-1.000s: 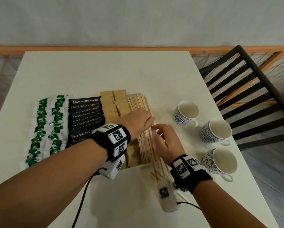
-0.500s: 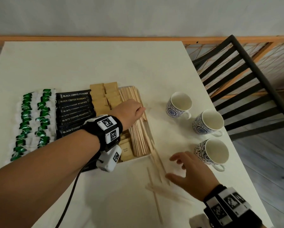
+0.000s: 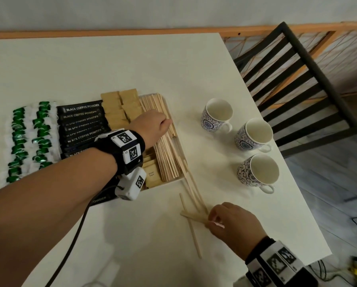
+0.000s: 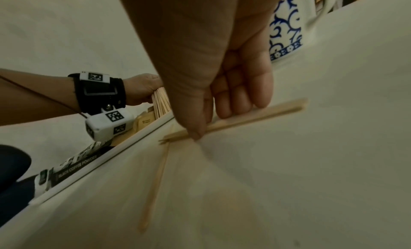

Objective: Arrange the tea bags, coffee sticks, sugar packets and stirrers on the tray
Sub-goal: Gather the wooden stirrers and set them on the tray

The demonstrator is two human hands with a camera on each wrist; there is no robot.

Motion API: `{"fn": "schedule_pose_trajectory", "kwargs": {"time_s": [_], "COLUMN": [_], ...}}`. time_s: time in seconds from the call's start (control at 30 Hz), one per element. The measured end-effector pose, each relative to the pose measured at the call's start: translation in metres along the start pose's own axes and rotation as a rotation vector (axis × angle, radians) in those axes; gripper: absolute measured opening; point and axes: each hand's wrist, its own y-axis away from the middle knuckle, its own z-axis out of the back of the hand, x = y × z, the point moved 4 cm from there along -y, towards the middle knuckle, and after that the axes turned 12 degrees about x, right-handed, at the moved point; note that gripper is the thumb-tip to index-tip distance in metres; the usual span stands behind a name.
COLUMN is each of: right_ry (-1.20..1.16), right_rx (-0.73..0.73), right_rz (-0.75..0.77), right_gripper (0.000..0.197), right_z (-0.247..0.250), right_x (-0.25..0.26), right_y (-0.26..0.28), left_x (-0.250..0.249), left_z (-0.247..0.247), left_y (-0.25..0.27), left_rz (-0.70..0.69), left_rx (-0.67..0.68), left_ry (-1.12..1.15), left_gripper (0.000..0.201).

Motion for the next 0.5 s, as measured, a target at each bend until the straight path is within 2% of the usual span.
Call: {"fn": "schedule_pose_trajectory", "kwargs": {"time_s": [0.2, 0.3, 0.37, 0.5], "right_ry": [0.131, 0.149, 0.067, -0.249], "right_rx": [-0.127, -0.087, -0.12, -0.198], "right_rz": [0.049, 0.054, 0.069, 0.036], "right_gripper": [0.017, 0.016, 0.012, 0.009], "right_z": [-0.003, -0.005, 0.001, 0.024], "right_x": [0.004, 0.004, 0.002, -0.004], "right_y": [-0.007, -0.01, -0.008, -0.012], "left_x": [0.002, 0.002, 0.003, 0.003], "left_z": [-0.003, -0.003, -0.003, -0.001], "left_y": [-0.006, -0.006, -0.006, -0.008], "left_rz": [0.062, 0.087, 0.103, 0.112], "left_rx": [0.065, 0.076, 0.08, 0.082], "left_ry": [-0.024, -0.04, -0.033, -0.035], "left_gripper": [0.046, 0.044, 0.043, 0.042]}}
